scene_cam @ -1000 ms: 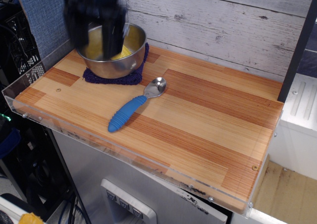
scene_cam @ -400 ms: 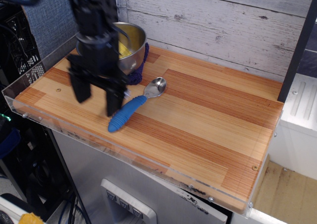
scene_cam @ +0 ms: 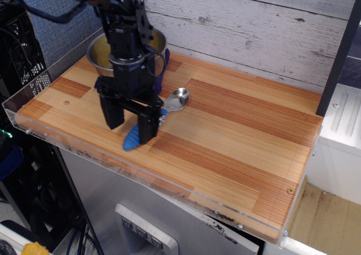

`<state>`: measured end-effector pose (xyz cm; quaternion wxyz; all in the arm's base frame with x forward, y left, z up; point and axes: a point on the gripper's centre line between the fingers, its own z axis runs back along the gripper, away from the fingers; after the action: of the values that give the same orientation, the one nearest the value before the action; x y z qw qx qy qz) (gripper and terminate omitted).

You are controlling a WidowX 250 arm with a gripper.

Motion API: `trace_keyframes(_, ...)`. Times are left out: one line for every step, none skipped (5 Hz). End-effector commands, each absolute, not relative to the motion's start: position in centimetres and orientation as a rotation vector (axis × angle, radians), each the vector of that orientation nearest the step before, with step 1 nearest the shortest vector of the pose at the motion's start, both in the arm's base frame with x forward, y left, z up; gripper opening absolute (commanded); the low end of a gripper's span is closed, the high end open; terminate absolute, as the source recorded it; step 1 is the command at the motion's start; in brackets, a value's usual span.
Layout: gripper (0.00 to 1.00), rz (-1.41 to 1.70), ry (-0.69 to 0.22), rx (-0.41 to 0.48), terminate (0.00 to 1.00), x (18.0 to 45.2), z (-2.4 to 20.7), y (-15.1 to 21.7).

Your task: Hold the blue spoon from center of the table and place it on right edge of the table.

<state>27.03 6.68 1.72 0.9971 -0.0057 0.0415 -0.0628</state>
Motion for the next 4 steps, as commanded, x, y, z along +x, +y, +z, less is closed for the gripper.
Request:
trace_keyframes(1.0,-0.139,0.074,-0.025,0.0,27.9,1.5,6.6)
trace_keyframes(0.0,-0.124,0.075,-0.016,0.0,28.0,1.2,6.4)
trace_keyframes(0.0,-0.131,0.068,-0.01,0.0,28.0,1.6,6.3)
trace_keyframes(0.0,-0.123,0.038,-0.013,0.0,27.8,3.1,6.1)
